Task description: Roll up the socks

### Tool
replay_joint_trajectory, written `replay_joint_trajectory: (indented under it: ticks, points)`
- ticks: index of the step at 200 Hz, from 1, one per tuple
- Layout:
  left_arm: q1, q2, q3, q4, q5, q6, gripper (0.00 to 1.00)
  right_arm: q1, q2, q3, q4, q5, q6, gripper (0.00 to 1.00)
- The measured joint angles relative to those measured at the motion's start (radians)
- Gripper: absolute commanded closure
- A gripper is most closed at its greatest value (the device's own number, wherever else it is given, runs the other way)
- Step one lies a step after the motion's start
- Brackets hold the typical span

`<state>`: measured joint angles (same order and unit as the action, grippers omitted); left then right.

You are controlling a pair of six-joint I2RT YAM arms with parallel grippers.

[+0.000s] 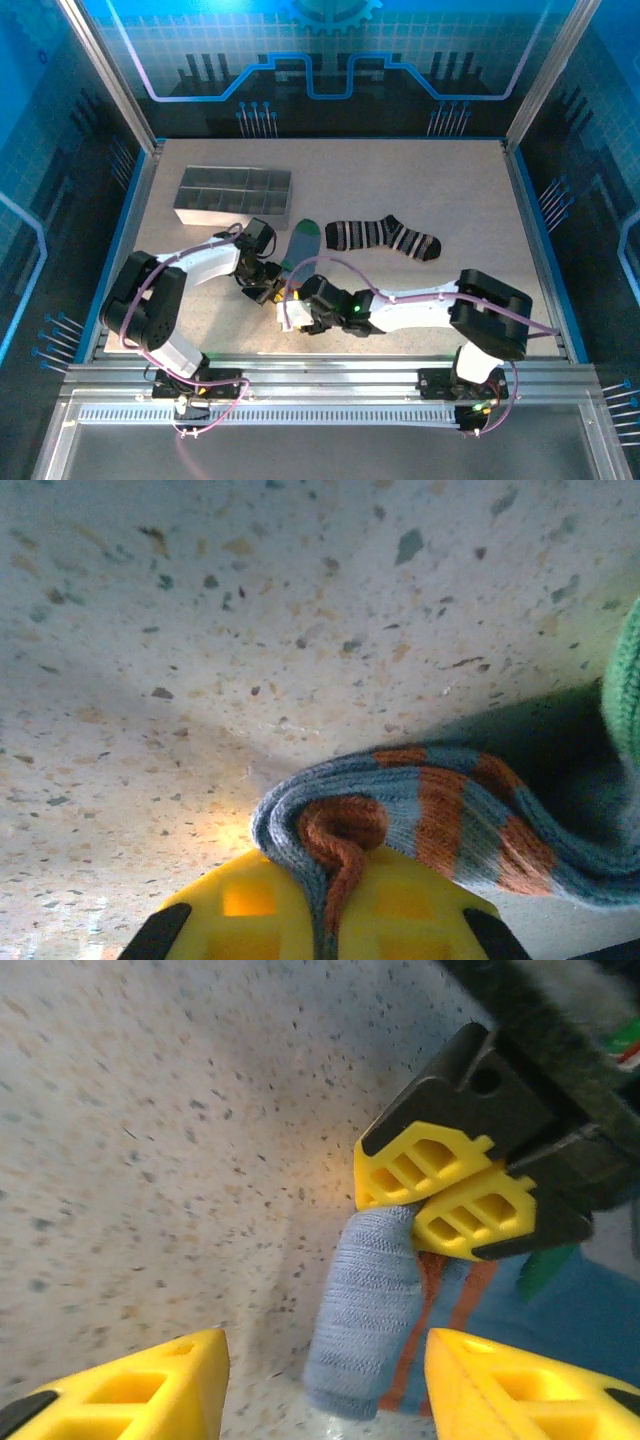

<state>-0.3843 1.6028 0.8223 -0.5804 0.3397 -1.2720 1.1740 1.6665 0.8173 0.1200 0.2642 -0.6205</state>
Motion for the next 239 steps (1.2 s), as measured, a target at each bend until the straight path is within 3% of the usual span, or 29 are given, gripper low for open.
replay_joint_trajectory:
  ticks: [34,69,86,107,118,165,206,239]
  points:
    - [0.000,0.003,0.006,-0.013,-0.001,0.000,1.00,0.014,0.131,0.044,0.037,0.138,-0.096,0.62]
    - [0.002,0.003,0.008,-0.023,-0.005,0.015,0.99,0.008,0.175,0.108,0.015,0.181,-0.097,1.00]
    - [0.010,-0.016,0.007,-0.039,-0.021,0.019,0.84,0.000,0.176,0.142,-0.037,0.145,-0.068,1.00]
    - [0.037,-0.086,-0.014,-0.077,-0.041,0.023,0.51,-0.021,0.180,0.201,-0.122,0.048,-0.013,1.00]
    - [0.067,-0.148,-0.030,-0.112,-0.045,0.021,0.43,-0.042,0.180,0.225,-0.172,-0.019,0.026,1.00]
    - [0.197,-0.402,-0.093,-0.190,-0.059,0.045,0.41,-0.158,0.227,0.323,-0.325,-0.325,0.200,1.00]
    - [0.171,-0.576,-0.253,-0.099,-0.017,0.004,0.44,-0.256,0.293,0.399,-0.399,-0.573,0.327,1.00]
    - [0.109,-0.580,-0.301,0.042,-0.002,-0.047,0.44,-0.321,0.339,0.430,-0.426,-0.743,0.399,1.00]
